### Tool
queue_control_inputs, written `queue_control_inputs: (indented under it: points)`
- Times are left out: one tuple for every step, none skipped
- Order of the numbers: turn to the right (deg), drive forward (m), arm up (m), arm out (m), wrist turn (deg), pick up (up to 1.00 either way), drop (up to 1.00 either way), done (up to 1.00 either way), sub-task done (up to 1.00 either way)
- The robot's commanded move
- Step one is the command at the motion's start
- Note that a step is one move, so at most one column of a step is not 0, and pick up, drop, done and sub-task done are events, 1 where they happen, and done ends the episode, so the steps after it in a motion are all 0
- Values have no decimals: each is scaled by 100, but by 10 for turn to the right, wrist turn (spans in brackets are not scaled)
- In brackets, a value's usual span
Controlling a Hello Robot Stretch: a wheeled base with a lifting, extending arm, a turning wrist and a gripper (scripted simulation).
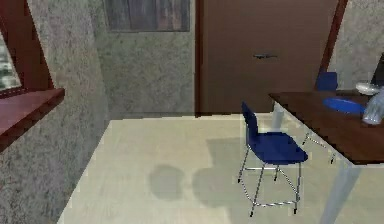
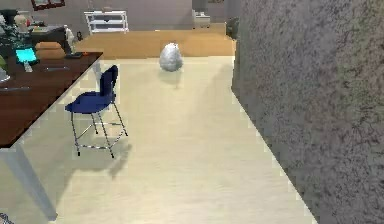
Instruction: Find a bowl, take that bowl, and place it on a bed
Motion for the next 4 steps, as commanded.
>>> queue_control_inputs:
  points:
    - [0, 100, 0, 0, 0, 0, 0, 0, 0]
    - [0, 60, 0, 0, 0, 0, 0, 0, 0]
    - [450, 0, 0, 0, 0, 0, 0, 0, 0]
    - [0, 100, 0, 0, 0, 0, 0, 0, 0]
